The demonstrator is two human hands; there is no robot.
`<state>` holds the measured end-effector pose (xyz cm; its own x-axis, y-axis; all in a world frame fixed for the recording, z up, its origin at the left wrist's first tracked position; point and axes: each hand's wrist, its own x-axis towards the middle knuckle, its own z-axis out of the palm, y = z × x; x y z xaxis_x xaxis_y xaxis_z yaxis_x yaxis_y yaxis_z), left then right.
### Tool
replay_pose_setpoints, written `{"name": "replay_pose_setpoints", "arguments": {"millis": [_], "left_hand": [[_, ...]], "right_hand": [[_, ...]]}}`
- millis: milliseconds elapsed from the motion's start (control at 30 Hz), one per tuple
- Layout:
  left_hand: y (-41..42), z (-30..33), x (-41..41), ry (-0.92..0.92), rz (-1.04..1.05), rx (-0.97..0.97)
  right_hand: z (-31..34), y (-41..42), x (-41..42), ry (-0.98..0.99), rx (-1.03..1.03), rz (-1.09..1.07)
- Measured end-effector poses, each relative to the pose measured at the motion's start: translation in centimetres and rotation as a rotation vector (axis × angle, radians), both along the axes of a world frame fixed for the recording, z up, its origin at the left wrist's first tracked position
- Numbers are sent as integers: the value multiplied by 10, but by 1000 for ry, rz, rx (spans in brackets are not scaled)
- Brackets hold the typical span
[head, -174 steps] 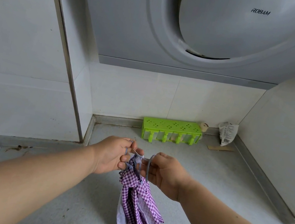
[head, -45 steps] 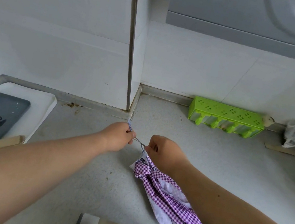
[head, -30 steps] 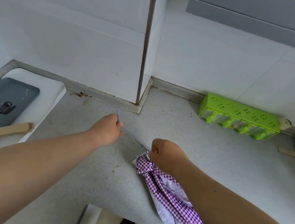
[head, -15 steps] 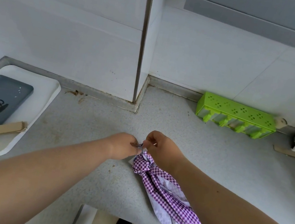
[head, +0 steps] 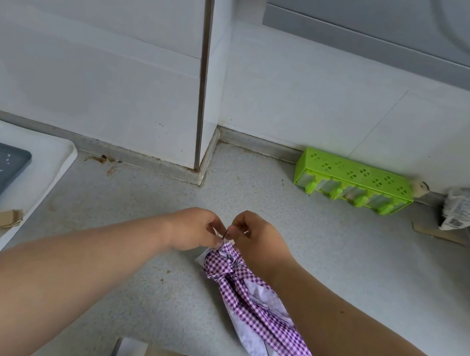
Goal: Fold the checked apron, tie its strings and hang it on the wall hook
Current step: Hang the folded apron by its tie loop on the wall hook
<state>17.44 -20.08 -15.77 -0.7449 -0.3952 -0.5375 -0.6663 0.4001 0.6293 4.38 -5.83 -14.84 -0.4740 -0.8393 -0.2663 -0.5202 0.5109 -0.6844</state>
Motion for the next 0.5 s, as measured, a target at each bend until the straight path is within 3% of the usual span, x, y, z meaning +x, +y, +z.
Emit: {"name": "replay_pose_setpoints", "arguments": {"millis": [67, 267, 500], "left_hand": [[3, 8, -1, -8, -37, -2], [10, 36, -11, 145, 186, 191], [15, 97, -35, 215, 407, 401]], "right_hand": [[5, 2, -2, -18, -33, -44], [23, 11, -2, 33, -83, -209], [51, 20, 1, -85, -116, -72]]}}
